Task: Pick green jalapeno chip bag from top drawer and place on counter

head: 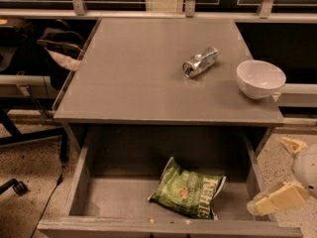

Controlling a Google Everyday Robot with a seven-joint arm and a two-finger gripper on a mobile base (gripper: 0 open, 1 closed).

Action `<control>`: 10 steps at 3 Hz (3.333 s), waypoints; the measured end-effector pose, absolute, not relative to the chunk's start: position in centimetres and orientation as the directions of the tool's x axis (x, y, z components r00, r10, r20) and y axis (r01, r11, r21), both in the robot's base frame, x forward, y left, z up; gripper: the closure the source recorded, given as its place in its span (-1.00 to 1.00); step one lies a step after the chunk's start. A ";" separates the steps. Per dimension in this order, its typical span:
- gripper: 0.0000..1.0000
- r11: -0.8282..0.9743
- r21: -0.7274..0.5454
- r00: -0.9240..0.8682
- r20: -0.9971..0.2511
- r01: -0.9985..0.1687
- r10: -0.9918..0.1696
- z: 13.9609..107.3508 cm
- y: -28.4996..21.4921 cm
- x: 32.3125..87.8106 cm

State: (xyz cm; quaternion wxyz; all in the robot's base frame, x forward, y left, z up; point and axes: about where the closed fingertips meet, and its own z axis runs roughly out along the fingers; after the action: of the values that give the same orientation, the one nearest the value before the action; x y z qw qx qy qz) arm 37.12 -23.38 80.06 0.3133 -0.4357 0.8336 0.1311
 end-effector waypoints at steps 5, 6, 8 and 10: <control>-1.00 0.584 0.143 -0.513 -0.668 -0.799 -0.539 67.1 -18.4 41.1; -1.00 0.529 0.174 -0.500 -0.650 -0.831 -0.573 64.9 -15.8 41.6; -0.53 0.529 0.173 -0.501 -0.646 -0.831 -0.576 64.6 -15.7 41.5; 0.57 0.529 0.173 -0.501 -0.646 -0.831 -0.576 64.6 -15.7 41.5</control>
Offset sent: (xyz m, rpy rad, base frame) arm 0.0218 -0.0050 -0.1160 0.1168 0.0796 -0.1314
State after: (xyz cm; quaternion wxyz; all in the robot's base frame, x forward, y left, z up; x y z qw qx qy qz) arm 41.46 -15.72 64.62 0.2667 -0.4222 0.8328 0.2390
